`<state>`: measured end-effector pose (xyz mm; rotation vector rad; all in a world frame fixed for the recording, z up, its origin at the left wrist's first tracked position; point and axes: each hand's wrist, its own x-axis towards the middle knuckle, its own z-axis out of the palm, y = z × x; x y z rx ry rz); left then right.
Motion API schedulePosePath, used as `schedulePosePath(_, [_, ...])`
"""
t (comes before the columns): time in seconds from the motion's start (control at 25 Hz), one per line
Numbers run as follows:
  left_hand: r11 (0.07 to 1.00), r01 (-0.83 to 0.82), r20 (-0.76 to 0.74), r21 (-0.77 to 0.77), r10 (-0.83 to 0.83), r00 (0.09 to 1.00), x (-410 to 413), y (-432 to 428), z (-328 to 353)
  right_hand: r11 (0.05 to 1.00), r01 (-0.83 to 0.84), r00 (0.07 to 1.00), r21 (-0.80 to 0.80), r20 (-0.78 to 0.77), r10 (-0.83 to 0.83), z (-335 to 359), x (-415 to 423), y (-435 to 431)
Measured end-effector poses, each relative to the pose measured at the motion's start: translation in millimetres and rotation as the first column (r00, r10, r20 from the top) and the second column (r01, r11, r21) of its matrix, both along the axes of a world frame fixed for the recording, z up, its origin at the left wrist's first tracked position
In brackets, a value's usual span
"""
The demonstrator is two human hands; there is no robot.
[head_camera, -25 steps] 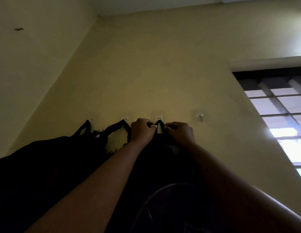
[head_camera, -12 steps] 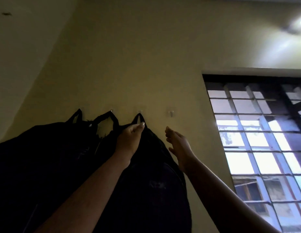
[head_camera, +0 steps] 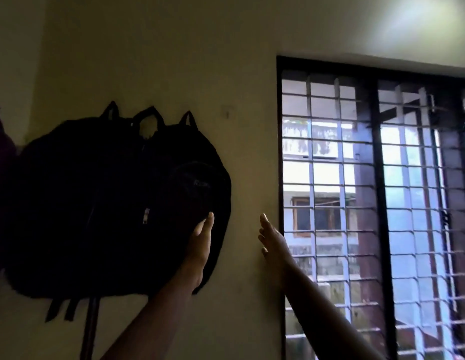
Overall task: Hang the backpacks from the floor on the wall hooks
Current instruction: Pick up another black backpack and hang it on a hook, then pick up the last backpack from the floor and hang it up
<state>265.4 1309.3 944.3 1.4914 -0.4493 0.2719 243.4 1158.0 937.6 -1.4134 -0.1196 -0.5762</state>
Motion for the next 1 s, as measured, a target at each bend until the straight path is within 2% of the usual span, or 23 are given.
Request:
schedulePosePath(0.16, [0.997, 0.08, -0.136, -0.002, -0.079, 0.987, -55.8, -16.0, -61.3, 0.999, 0.052, 0.99, -0.006, -0.131, -0.052, -57.8, -71.7, -6.4])
schedulePosePath(0.36, [0.987, 0.161, -0.25, -0.024, -0.162, 0.955, -120.2, -31.5, -135.1, 0.961, 0.274, 0.941, 0.019, -0.21, -0.265, -122.2, -163.0, -20.7])
schedulePosePath(0.48, [0.955, 0.295, -0.305, -0.029, -0.29, 0.907, -183.9, -45.8, -183.4, 0.918, 0.396, 0.882, 0.028, -0.29, -0.371, -178.9, -240.5, -24.0])
schedulePosePath(0.6, [0.906, 0.423, -0.355, 0.003, -0.394, 0.848, -260.2, -58.0, -217.5, 0.834, 0.55, 0.773, 0.041, -0.403, -0.49, -227.6, -329.6, -24.9])
schedulePosePath(0.68, [0.871, 0.491, -0.376, 0.012, -0.451, 0.809, -295.1, -69.8, -236.0, 0.804, 0.594, 0.729, 0.029, -0.442, -0.523, -246.8, -380.5, -28.8])
schedulePosePath(0.76, [0.821, 0.571, -0.38, 0.023, -0.521, 0.764, -334.4, -89.0, -251.4, 0.745, 0.662, 0.681, 0.08, -0.479, -0.554, -258.0, -435.9, -38.9])
schedulePosePath(0.84, [0.753, 0.658, -0.409, 0.024, -0.593, 0.694, -374.9, -114.7, -261.8, 0.686, 0.719, 0.636, 0.11, -0.5, -0.588, -263.7, -488.6, -51.2])
schedulePosePath(1.0, [0.613, 0.79, -0.458, -0.004, -0.703, 0.544, -452.6, -178.3, -267.0, 0.516, 0.85, 0.484, 0.107, -0.545, -0.685, -277.4, -576.2, -93.7])
